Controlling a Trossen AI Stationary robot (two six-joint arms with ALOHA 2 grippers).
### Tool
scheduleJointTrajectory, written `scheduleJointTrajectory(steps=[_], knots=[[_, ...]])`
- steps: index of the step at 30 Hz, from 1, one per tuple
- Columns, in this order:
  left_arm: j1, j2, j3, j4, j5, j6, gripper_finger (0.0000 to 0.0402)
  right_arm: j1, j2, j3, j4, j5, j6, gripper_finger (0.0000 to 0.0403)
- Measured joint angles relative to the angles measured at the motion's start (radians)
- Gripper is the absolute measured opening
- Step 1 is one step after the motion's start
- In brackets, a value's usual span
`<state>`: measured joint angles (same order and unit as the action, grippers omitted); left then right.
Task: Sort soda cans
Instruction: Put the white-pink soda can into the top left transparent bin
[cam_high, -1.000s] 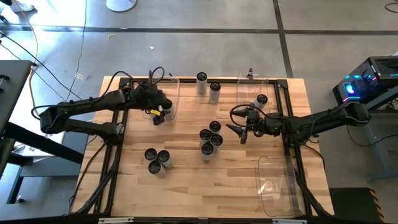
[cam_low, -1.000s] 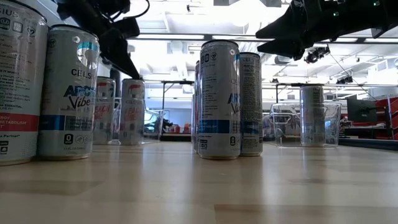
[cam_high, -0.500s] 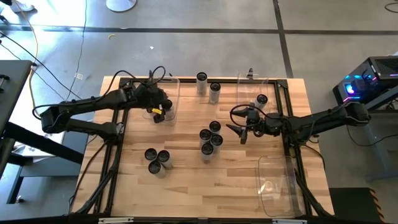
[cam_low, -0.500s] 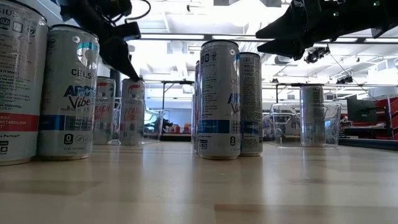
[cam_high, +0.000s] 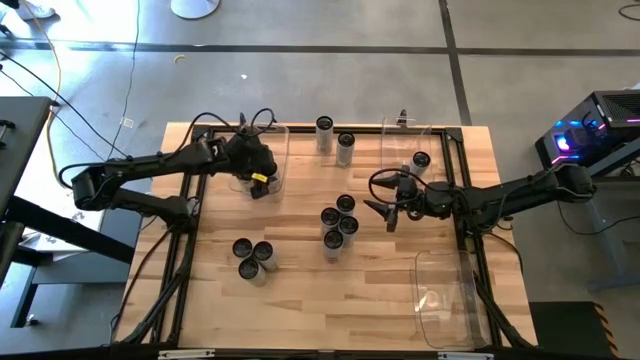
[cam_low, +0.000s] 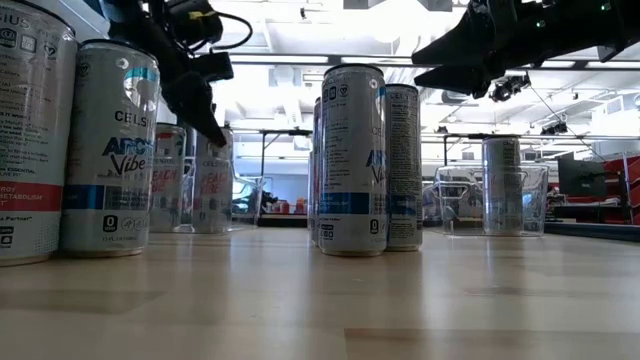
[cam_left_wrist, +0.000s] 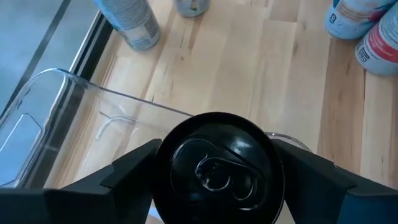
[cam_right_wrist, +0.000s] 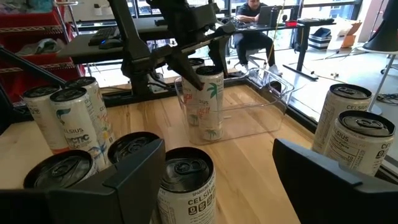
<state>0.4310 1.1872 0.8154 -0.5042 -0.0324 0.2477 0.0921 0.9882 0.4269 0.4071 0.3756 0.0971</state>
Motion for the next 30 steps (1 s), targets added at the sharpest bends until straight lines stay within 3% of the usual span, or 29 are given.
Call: scheduleJointTrajectory(steps=[7, 17, 30], knots=[[-0.001, -0.003, 0.000, -0.003, 0.071, 0.044, 0.0259, 0.000, 0.000, 0.000, 0.000, 0.000, 0.005, 0.0293], [-0.001, -0.005, 0.001, -0.034, 0.147, 0.057, 0.0263, 0.000, 0.000, 0.000, 0.000, 0.000, 0.008, 0.0293], [-0.023, -0.003, 0.071, -0.138, 0.152, 0.106, 0.0264, 0.000, 0.000, 0.000, 0.000, 0.000, 0.019, 0.0293]])
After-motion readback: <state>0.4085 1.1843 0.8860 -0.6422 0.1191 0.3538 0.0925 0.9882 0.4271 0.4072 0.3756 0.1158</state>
